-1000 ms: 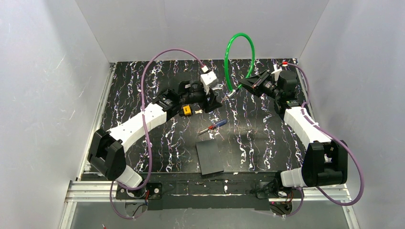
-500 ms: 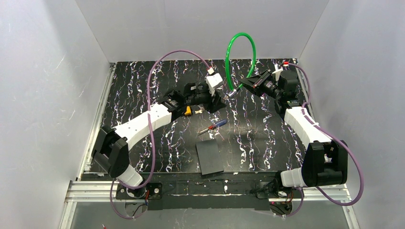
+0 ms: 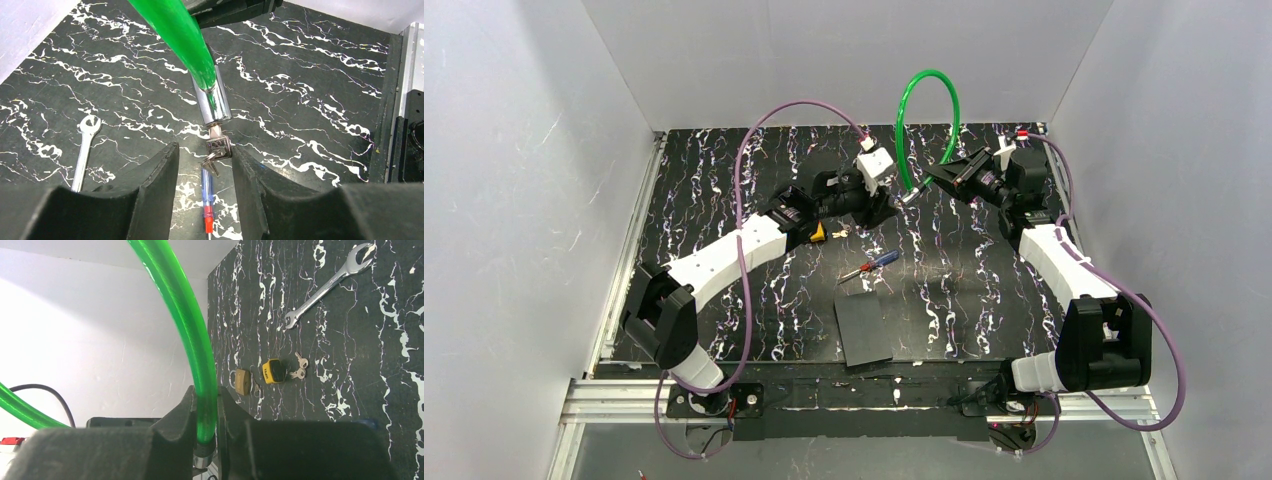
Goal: Lock with the key
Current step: Lock the lock.
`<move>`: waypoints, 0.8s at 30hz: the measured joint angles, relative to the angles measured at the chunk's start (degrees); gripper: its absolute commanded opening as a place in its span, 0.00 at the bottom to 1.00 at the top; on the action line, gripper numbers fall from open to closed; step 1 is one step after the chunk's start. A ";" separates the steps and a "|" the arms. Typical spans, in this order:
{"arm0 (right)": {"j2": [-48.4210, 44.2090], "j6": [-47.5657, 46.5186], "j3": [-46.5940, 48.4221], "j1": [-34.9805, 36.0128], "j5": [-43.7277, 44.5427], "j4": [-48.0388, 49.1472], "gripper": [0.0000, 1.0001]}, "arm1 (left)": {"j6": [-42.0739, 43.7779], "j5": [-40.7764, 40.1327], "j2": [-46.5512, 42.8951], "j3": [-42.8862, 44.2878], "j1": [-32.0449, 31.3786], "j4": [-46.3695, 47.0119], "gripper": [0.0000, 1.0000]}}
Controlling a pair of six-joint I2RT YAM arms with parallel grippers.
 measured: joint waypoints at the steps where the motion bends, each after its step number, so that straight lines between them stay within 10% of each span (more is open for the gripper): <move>1: 0.00 0.00 -0.10 0.00 0.00 0.02 0.01 | -0.01 -0.16 0.03 0.05 -0.03 0.04 0.39; 24: 0.00 2.71 -2.40 -0.11 -0.94 5.53 0.01 | -13.94 2.56 1.08 1.70 1.30 0.32 0.00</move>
